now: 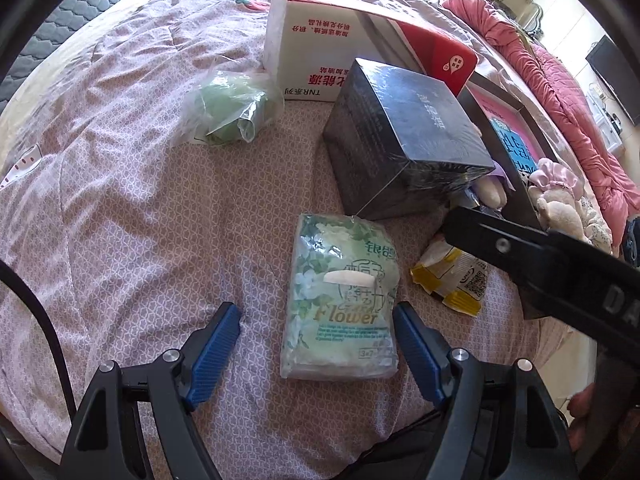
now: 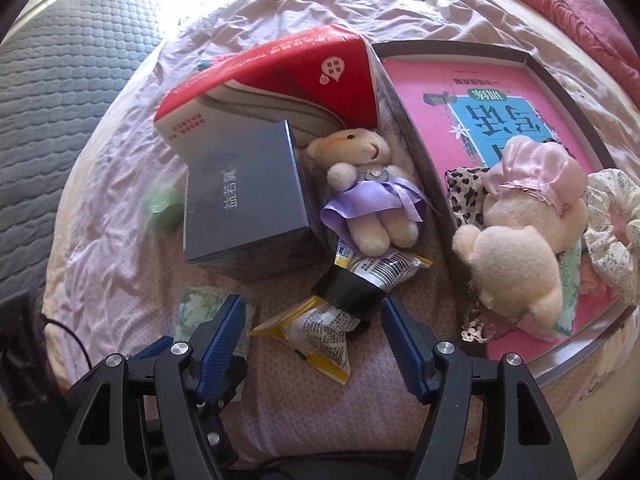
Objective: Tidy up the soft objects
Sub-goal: 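Grasp the green Flower tissue pack with the left gripper while the right gripper grasps the yellow snack bag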
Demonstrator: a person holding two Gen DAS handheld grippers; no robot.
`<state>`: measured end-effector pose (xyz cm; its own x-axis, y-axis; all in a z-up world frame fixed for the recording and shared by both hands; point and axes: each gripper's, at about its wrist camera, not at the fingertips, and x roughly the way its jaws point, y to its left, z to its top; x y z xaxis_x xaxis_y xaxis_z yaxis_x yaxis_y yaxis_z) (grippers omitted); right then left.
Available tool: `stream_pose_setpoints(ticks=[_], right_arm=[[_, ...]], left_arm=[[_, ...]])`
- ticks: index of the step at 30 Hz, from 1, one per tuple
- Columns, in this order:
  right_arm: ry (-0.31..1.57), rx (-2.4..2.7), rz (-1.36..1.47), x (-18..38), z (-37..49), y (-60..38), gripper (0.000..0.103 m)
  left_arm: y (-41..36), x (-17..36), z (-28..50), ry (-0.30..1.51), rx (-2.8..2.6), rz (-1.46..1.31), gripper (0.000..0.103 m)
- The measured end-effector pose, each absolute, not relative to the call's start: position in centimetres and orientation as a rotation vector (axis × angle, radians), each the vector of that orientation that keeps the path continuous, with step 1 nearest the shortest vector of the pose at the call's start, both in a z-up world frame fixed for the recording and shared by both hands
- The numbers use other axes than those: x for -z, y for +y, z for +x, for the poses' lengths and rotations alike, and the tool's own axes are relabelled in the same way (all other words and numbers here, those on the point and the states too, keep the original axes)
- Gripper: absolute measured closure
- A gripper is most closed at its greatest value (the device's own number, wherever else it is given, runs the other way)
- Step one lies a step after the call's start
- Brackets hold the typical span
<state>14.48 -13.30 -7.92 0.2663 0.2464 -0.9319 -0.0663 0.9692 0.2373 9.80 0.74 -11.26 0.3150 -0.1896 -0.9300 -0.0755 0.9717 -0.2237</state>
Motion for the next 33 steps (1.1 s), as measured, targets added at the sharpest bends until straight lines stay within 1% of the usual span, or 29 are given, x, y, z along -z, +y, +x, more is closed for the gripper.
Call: stream_pose_setpoints(ticks=[8,11,13,15,18,23,27,29,31,32,33], right_arm=[[1.263,-0.111,0.172,9.7,15.4,-12.8,0.031],[1.280,-0.096,0.167,10.8,15.8,-12.6,0.032],[1.291,-0.103,0.170,11.7,15.8,-12.7,0.037],[1.274,-0.106,0.164,12.2,15.8,-13.0,0.045],[1.260,-0.133,0.156,12.2,15.8,-13.4,0.051],[1.260,-0.187,0.166,11.9,15.7,-14.1,0.055],[1.266,-0.227,0.182,11.4,15.0,-15.3,0.057],[1.267,-0.242,0.187,11.0,14.3,-15.5,0.057],[1.272,-0.260,0.211,10.7,13.6,-16.0,0.057],[1.276,-0.269,0.228,10.6,13.3,-16.3,0.057],[1.276,-0.277,0.231,10.5,12.8,-16.5,0.057]], left_arm=[[0.9,11.3,9.9,1.241,0.083,-0.251,0.025],[0.9,11.5,9.9,1.241,0.084,-0.250,0.025],[0.9,11.5,9.9,1.238,0.087,-0.249,0.025],[0.9,11.6,9.8,1.238,0.086,-0.248,0.025],[0.6,11.6,9.9,1.238,0.082,-0.241,0.025],[0.0,11.7,10.2,1.236,0.069,-0.227,0.025],[-0.3,11.8,10.7,1.232,0.067,-0.236,0.026],[-0.4,11.8,10.9,1.229,0.065,-0.236,0.029],[-0.7,11.8,11.0,1.222,0.070,-0.235,0.039],[-0.8,11.8,11.1,1.217,0.074,-0.233,0.042],[-1.0,11.8,11.2,1.211,0.076,-0.227,0.050]])
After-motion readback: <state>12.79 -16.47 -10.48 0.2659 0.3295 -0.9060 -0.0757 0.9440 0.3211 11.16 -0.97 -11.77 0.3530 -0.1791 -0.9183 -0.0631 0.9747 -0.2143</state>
